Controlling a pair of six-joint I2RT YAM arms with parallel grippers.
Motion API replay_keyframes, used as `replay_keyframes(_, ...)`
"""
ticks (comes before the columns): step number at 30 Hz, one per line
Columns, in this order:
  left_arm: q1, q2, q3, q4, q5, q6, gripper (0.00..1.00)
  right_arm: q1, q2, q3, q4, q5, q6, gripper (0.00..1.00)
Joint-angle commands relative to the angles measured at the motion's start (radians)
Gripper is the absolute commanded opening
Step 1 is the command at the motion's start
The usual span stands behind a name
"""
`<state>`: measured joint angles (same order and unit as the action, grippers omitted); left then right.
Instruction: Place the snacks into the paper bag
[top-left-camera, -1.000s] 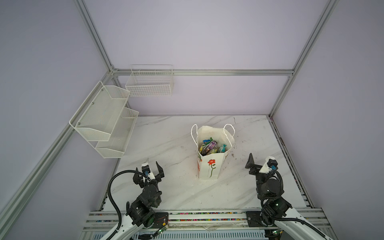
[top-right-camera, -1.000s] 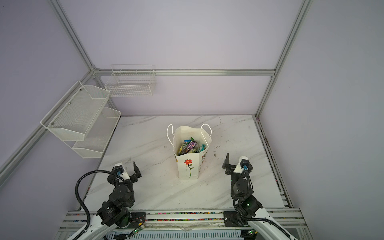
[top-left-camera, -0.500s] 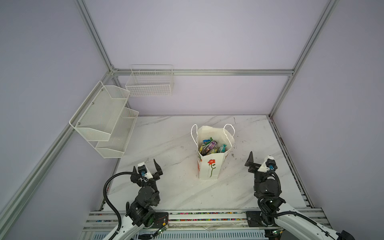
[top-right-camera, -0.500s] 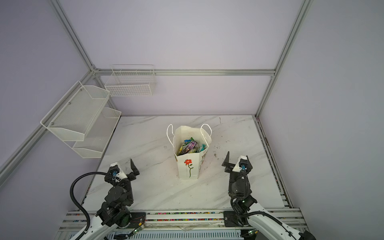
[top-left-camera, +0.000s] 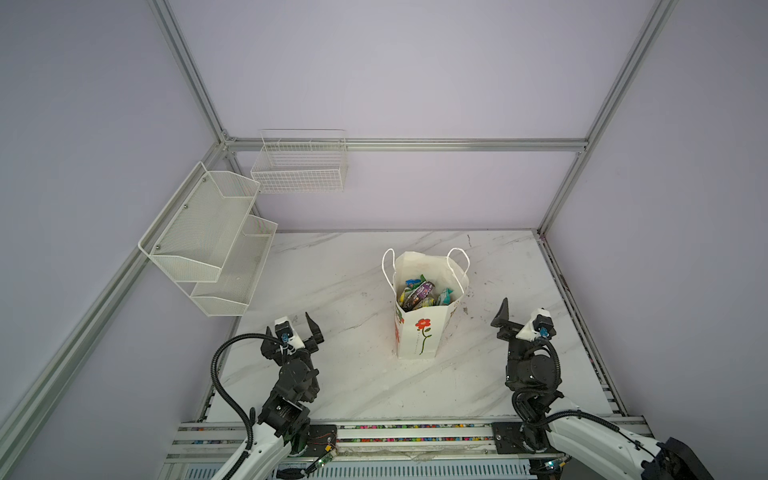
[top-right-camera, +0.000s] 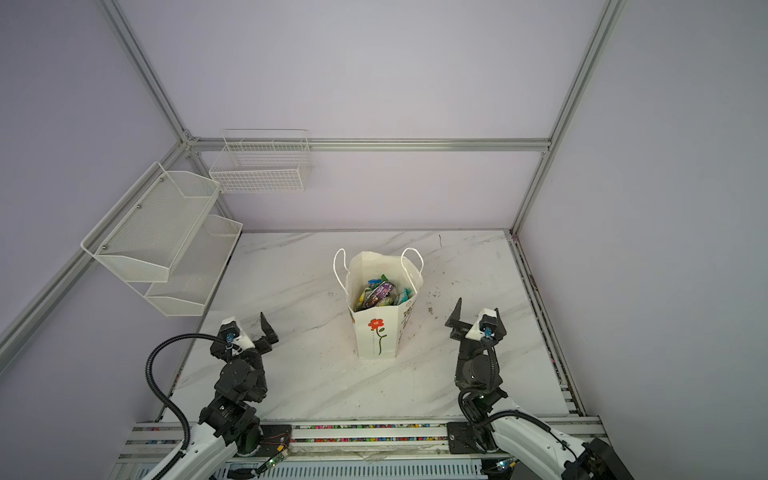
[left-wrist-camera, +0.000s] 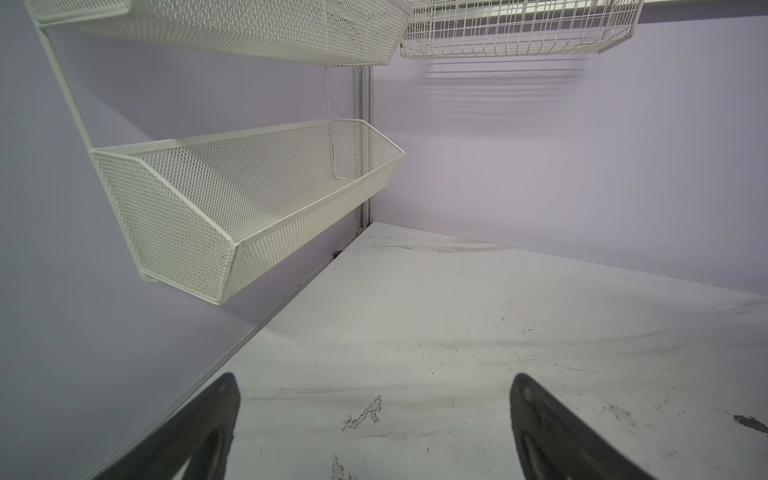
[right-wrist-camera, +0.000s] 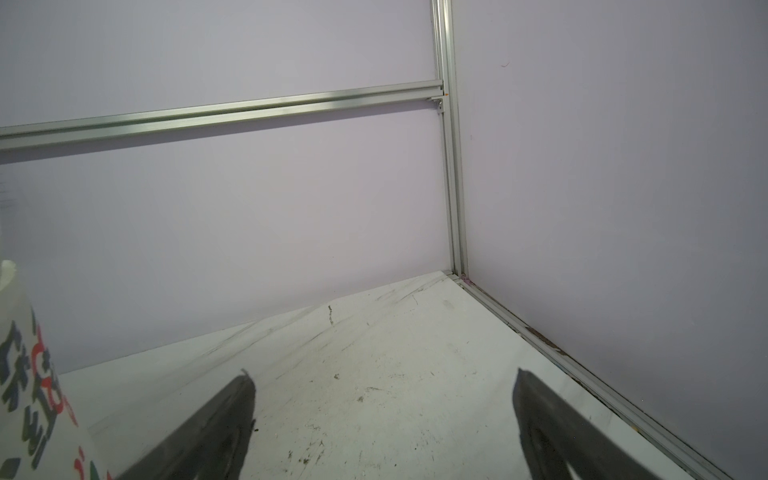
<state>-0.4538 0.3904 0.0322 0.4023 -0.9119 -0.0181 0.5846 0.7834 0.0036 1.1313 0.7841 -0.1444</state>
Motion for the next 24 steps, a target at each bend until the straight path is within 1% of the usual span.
replay_keyframes(1,0.035,0.089,-0.09,0.188,0.066,-0.028,1.0,-0.028,0.053,-0.041,0.126,-0.022,-0.005,0.97)
replay_keyframes(7,0.07,0.292,-0.041,0.288,0.108,-0.036,1.0,-0.083,0.181,-0.019,0.209,-0.072,0.018,0.97)
replay_keyframes(9,0.075,0.37,-0.032,0.356,0.115,-0.027,0.99,-0.096,0.225,-0.014,0.245,-0.08,0.025,0.97)
replay_keyframes(14,0.085,0.505,0.005,0.427,0.129,-0.011,1.0,-0.122,0.276,-0.013,0.294,-0.094,0.042,0.98)
replay_keyframes(18,0.094,0.564,0.014,0.481,0.134,-0.001,1.0,-0.14,0.282,-0.013,0.297,-0.103,0.057,0.97)
replay_keyframes(24,0.109,0.588,0.012,0.514,0.147,-0.005,1.0,-0.162,0.301,-0.007,0.304,-0.114,0.076,0.97)
